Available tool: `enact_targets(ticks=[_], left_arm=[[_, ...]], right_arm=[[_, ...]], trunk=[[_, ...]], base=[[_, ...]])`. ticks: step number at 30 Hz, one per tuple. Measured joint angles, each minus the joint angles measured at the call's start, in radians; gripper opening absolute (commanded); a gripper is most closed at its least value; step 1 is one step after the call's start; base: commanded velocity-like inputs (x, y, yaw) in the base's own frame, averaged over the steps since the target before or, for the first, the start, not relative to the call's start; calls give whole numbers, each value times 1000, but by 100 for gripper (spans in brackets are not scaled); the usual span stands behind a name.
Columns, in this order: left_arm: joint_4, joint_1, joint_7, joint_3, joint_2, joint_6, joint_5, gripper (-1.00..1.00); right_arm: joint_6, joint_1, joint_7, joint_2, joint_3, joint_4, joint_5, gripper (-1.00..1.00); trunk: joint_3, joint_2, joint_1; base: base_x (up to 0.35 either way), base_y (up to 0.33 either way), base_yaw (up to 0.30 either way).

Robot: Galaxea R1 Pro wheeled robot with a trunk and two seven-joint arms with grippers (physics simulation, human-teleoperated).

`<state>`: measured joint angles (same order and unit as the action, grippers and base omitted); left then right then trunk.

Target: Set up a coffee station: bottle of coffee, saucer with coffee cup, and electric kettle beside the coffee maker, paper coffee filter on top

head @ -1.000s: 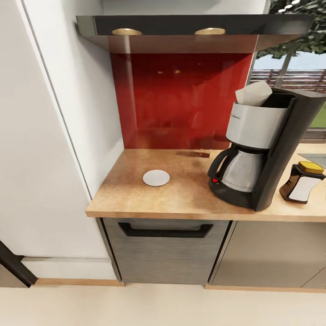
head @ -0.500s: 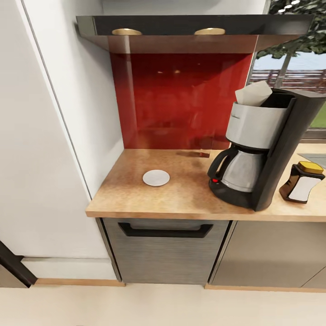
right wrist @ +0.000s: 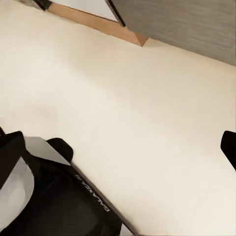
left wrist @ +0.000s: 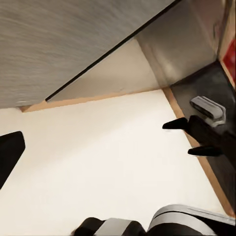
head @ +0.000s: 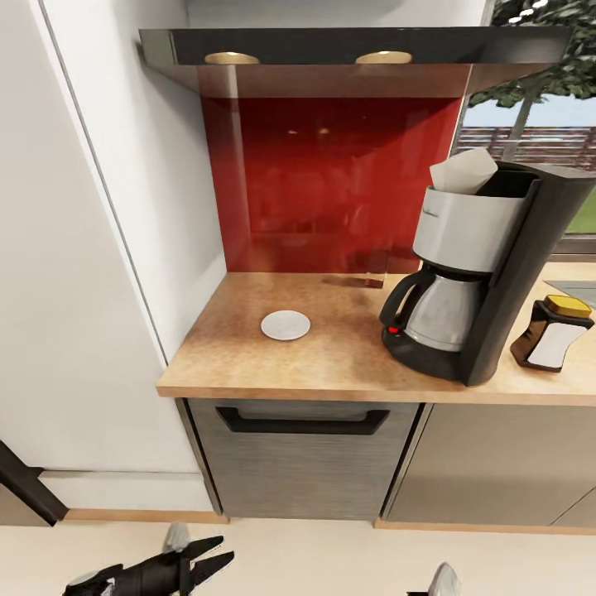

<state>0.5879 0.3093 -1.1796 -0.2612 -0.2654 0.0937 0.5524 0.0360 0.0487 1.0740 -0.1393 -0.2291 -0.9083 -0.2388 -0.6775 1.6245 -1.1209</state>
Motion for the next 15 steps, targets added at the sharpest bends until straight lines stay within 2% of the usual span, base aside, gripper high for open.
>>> enact_targets(ticks=[1,2,4,5,7,8,10,12,15], left_arm=[[80,0,-29,-2,-21,66,1,100],[130,0,-46,-3,-33,104,0,100],[252,0,-78,-3,-56,192,1,100],[353,0,-91,-2,-68,275,2,100],[465,0,-96,5,-74,366,3,100],[492,0,-97,13,-75,388,3,100],[564,0,-99,49,-76,447,4,100],[643,0,-100,114,-77,516,5,100],[703,0,-99,165,-76,578,6,100]], right_arm=[[73,0,34,27,0,-96,10,100],[126,0,50,40,0,-160,14,100],[247,0,90,55,3,-301,22,100],[334,0,119,59,5,-398,47,100],[431,1,132,60,7,-499,97,100],[457,3,134,61,7,-523,109,100],[526,10,137,61,8,-574,133,100],[608,38,139,60,7,-606,153,100],[682,86,141,57,6,-620,170,100]], trunk=[[0,0,0],[0,0,0],[0,0,0],[0,0,0],[0,0,0],[0,0,0],[0,0,0],[0,0,0],[0,0,0]], base=[[0,0,0],[0,0,0],[0,0,0],[0,0,0],[0,0,0],[0,0,0],[0,0,0],[0,0,0],[0,0,0]])
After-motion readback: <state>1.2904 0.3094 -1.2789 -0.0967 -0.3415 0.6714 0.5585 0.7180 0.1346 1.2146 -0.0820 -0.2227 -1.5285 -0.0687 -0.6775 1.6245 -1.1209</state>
